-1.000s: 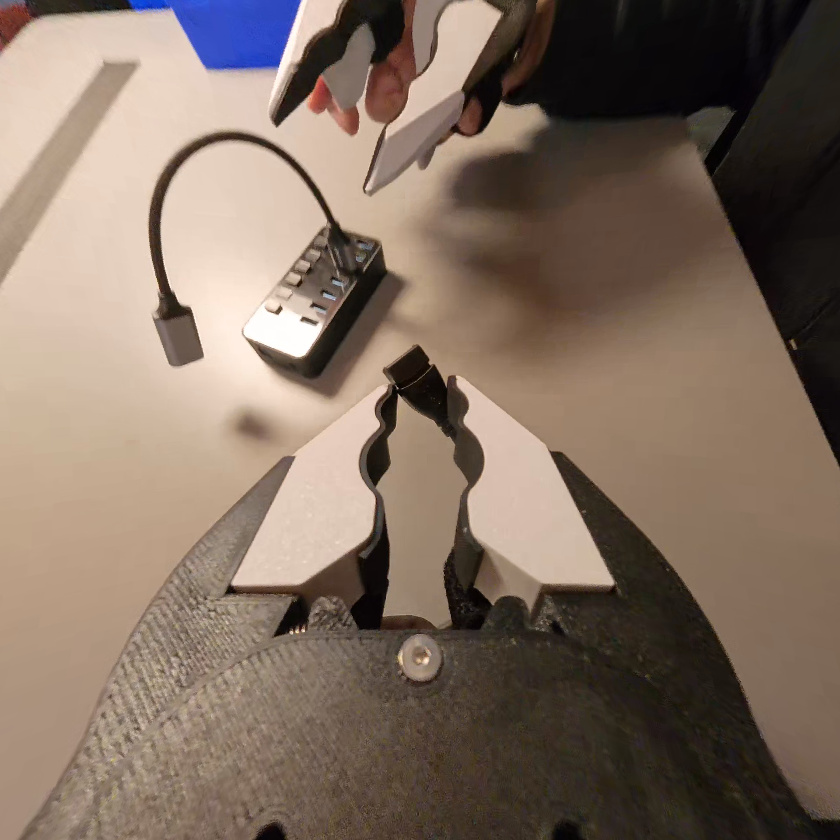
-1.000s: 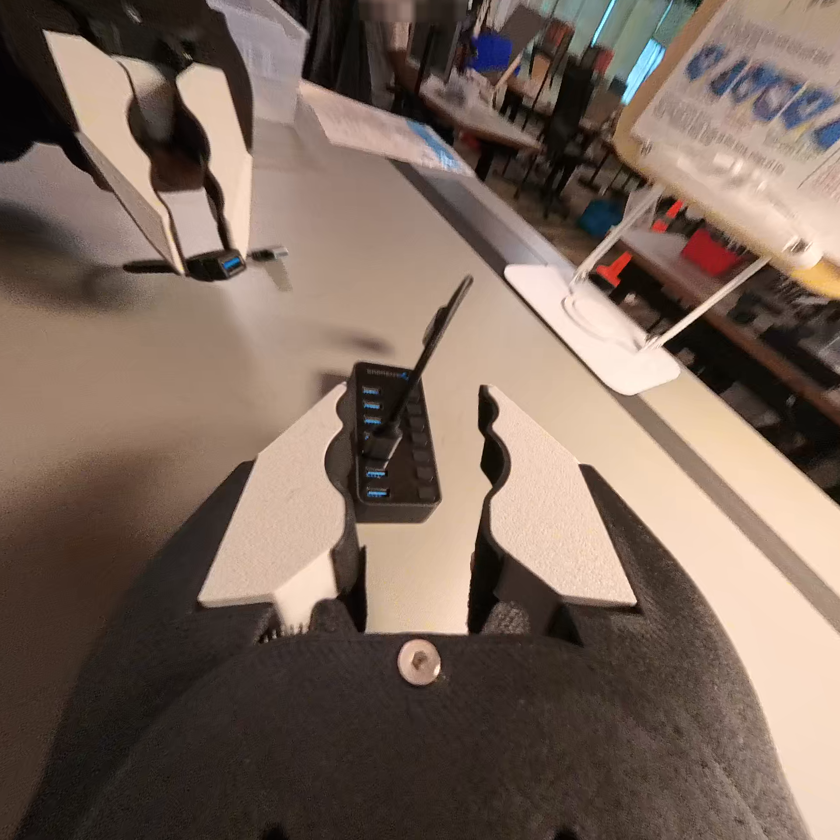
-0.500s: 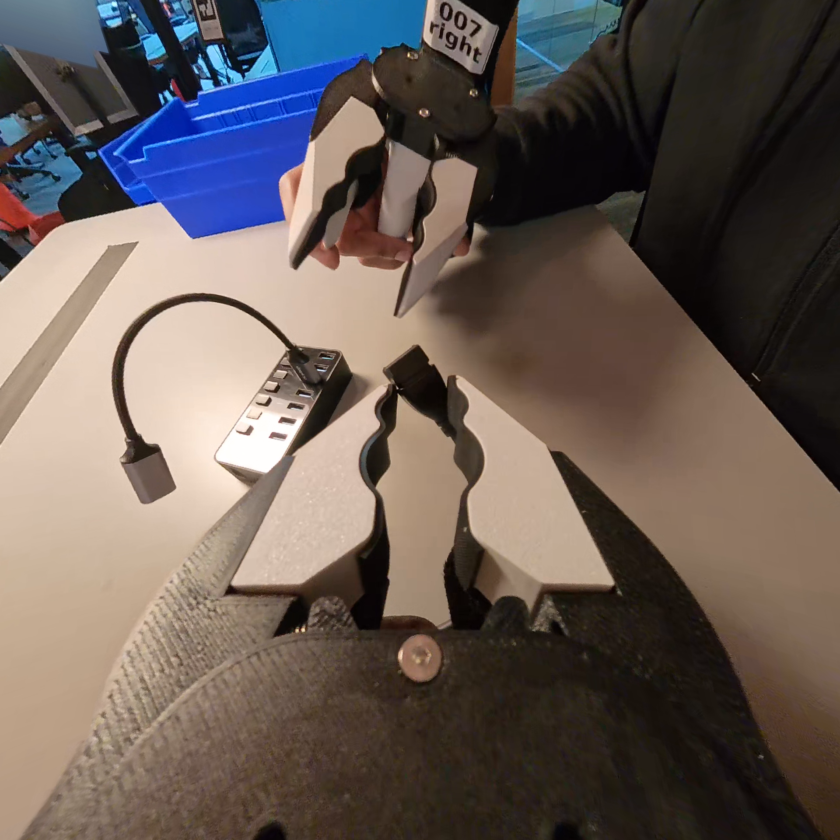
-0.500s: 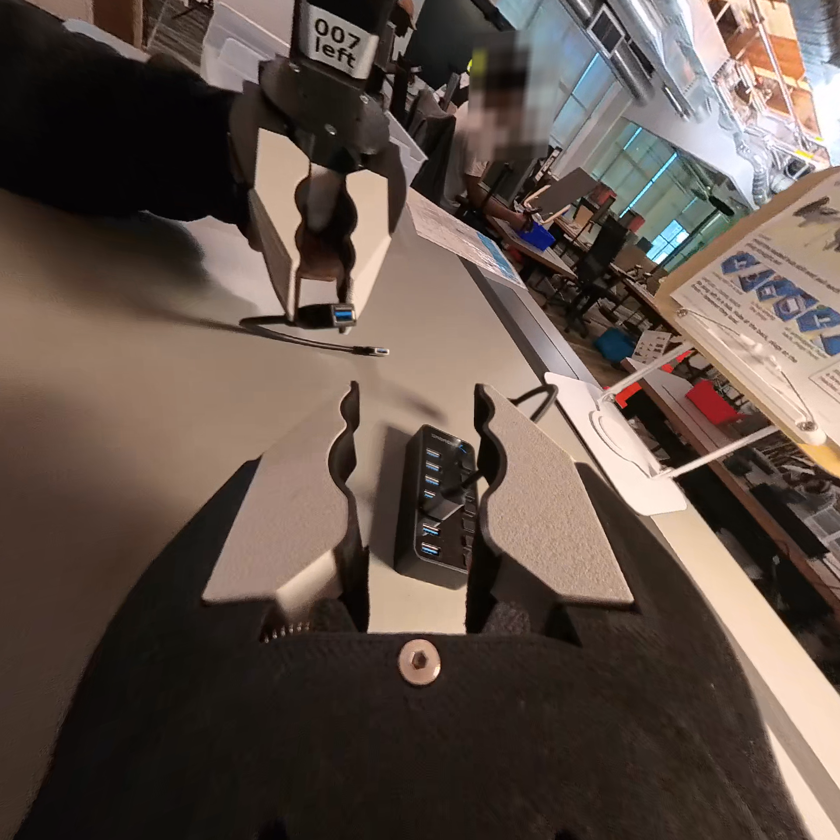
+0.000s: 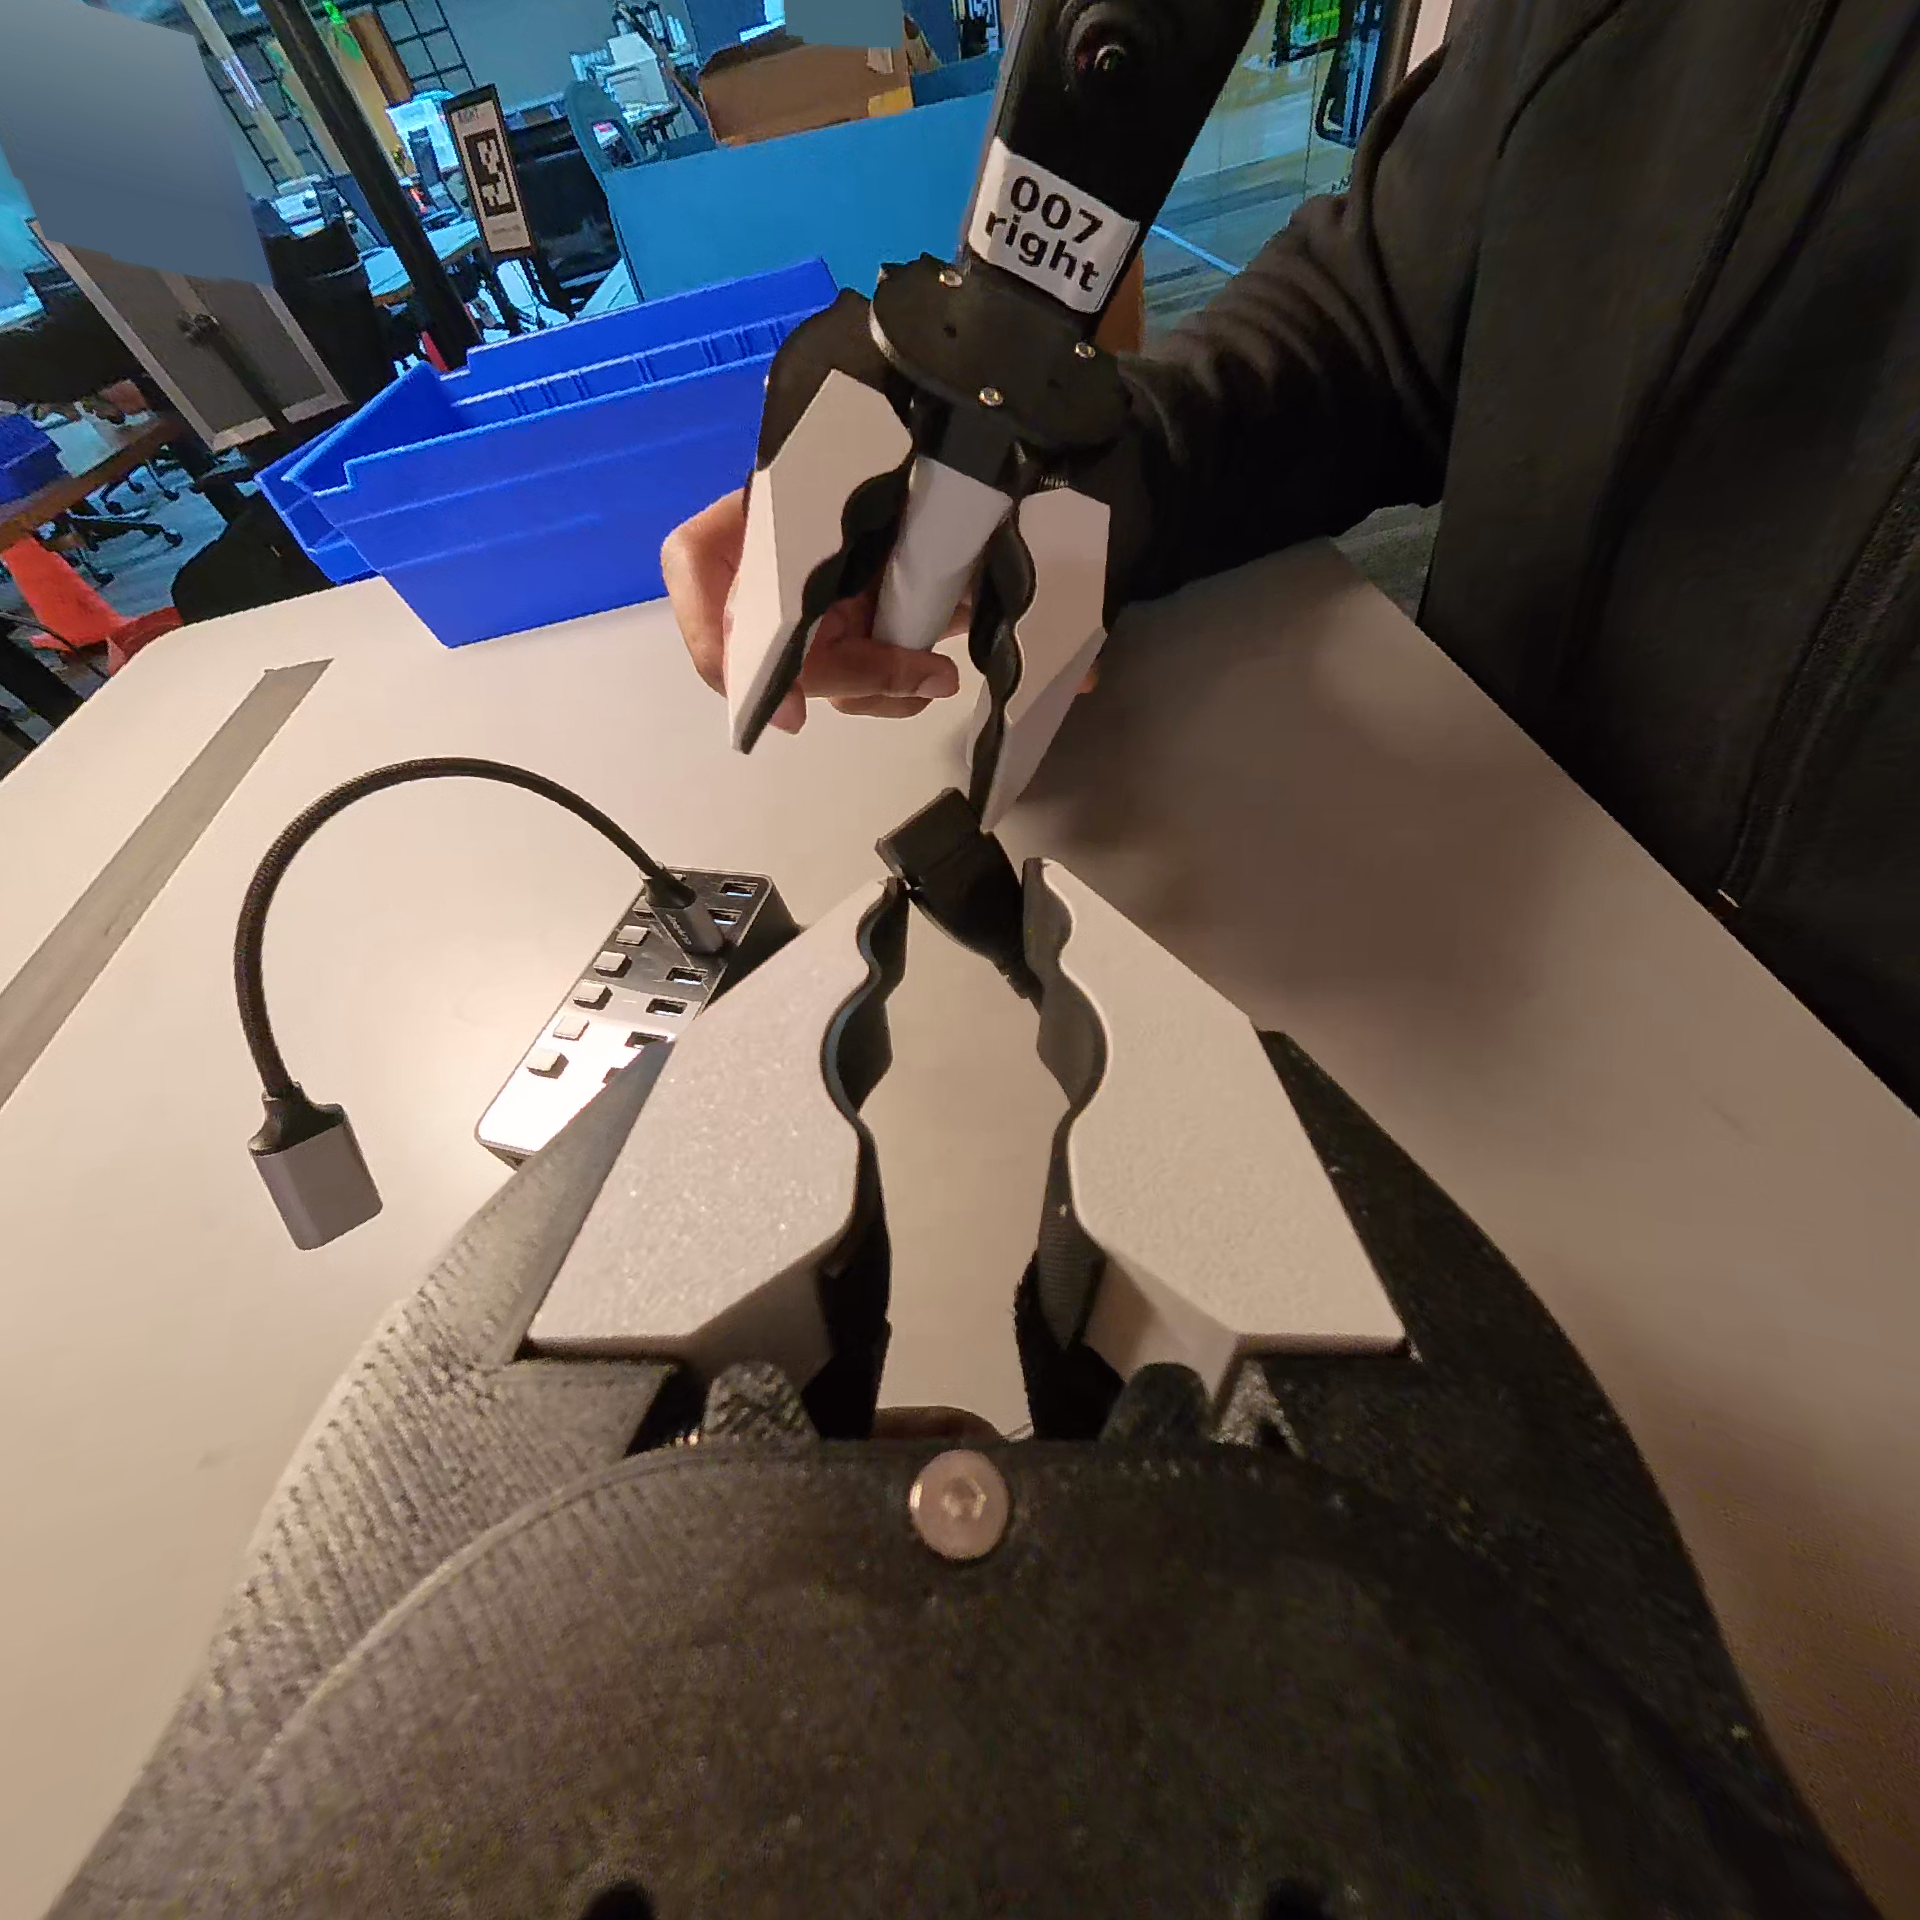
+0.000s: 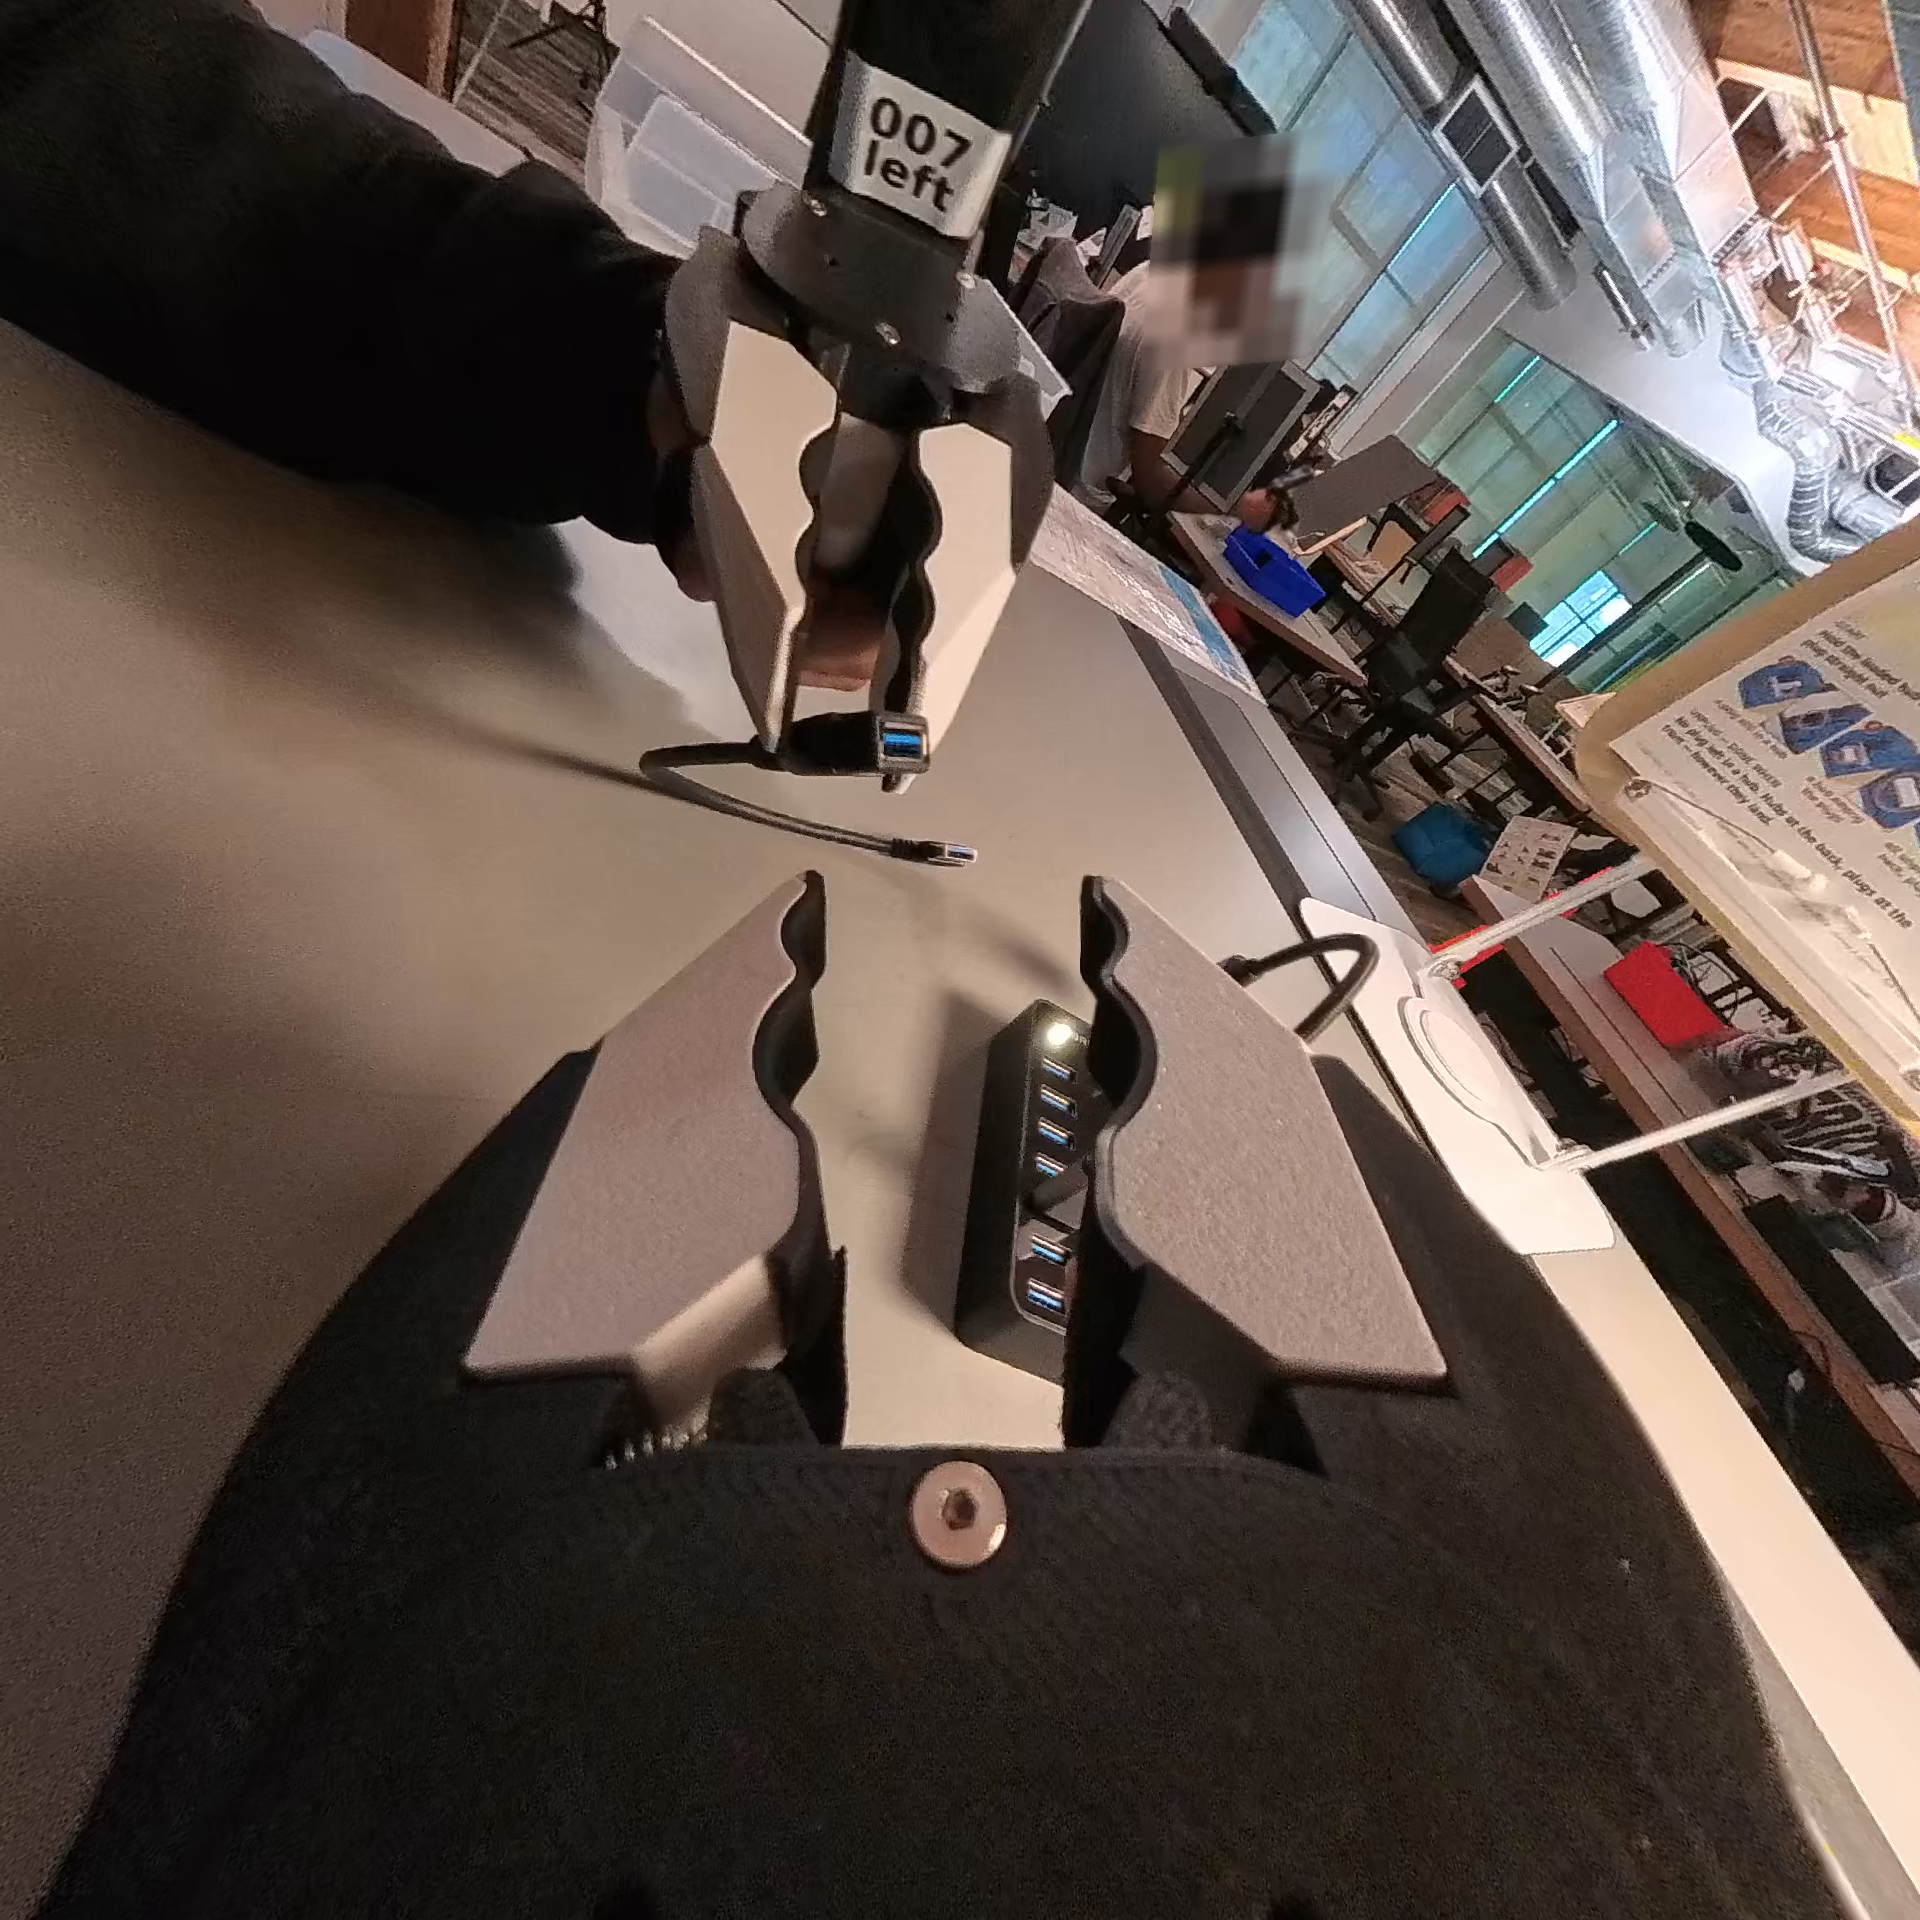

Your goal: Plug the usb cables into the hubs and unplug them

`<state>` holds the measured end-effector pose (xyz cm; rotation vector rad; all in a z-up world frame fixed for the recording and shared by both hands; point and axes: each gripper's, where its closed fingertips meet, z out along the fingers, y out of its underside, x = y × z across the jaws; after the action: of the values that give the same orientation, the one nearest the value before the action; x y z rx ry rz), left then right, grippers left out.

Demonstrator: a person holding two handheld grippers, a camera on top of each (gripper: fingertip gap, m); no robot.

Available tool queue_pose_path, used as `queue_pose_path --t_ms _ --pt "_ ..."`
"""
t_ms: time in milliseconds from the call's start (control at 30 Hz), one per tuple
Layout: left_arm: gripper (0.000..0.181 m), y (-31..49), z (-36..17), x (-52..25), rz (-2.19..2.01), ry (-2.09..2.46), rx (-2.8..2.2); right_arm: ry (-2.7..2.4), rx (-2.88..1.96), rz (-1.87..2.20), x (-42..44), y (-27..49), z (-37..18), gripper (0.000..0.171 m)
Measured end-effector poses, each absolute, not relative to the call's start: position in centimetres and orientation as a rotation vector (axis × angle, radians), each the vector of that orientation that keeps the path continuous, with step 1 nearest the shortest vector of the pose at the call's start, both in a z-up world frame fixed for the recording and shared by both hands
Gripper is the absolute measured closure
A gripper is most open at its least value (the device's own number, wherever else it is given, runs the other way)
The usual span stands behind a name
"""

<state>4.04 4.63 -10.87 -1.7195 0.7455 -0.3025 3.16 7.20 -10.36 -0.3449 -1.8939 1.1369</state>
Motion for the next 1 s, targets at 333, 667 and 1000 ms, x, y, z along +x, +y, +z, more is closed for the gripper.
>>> queue_pose_path --t_ms 333,667,1000 --pt "0.156 5.3 -11.4 3.8 -0.32 0.694 -1.753 -1.899 -0.282 1.106 3.5 6.6 -10.8 0.122" --pt "0.156 6.2 -12.2 4.0 -0.371 0.621 -1.806 -1.879 -0.198 1.015 3.5 6.4 -11.3 0.122" --pt "0.156 7.9 -13.0 4.4 -0.588 0.363 -1.891 -1.82 0.006 0.726 3.1 6.0 -12.8 0.154"
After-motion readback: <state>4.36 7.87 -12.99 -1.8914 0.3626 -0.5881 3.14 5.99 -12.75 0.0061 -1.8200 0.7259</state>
